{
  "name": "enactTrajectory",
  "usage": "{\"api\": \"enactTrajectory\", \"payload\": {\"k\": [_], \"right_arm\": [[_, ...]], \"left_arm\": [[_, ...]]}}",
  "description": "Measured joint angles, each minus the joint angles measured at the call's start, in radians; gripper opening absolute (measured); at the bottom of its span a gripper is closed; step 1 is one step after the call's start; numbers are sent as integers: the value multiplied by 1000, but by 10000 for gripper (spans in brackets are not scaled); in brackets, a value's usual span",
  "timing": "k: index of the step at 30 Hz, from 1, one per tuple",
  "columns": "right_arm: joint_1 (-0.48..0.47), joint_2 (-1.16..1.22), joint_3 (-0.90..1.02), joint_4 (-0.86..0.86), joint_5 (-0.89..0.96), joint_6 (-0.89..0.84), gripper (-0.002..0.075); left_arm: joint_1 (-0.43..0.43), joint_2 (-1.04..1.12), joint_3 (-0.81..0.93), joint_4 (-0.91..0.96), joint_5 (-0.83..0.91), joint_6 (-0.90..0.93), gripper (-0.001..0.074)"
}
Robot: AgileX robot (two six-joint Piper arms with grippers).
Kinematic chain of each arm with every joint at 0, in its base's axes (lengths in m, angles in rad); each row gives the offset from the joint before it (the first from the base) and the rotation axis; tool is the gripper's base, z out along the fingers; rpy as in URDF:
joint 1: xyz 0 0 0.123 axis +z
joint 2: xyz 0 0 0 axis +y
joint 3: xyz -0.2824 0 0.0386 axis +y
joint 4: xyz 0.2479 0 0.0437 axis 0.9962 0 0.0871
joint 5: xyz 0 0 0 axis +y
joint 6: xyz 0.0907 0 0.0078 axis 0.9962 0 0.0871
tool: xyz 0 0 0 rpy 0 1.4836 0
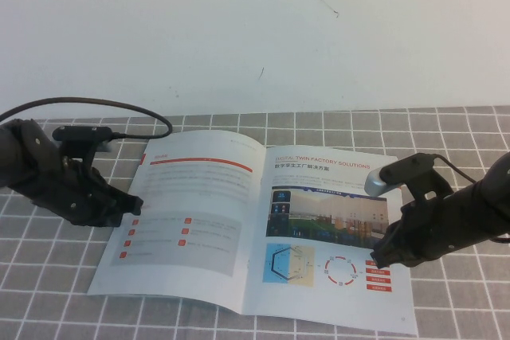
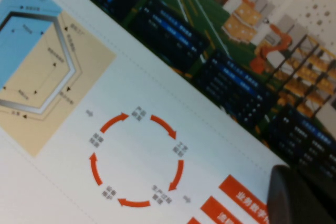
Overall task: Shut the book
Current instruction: 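Close the open booklet and leave it lying on the table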
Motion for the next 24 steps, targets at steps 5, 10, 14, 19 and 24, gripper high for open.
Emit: {"api": "enactTrajectory", "payload": {"k": [5, 10, 14, 19, 24], "right_arm": [[0, 0, 0, 0, 2, 0, -3], [0, 0, 0, 0, 4, -2, -3], [0, 0, 0, 0, 4, -2, -3], [0, 0, 0, 0, 4, -4, -3], [0, 0, 0, 0, 4, -4, -3]], "left_arm": [[21, 0, -10, 92, -13, -88, -4], [20, 16, -13, 104, -19, -108, -4], [-4, 30, -19, 111, -19, -115, -4], [-51, 34, -23, 73, -17, -115, -4], [-140, 34, -25, -31, -7, -91, -4]]}}
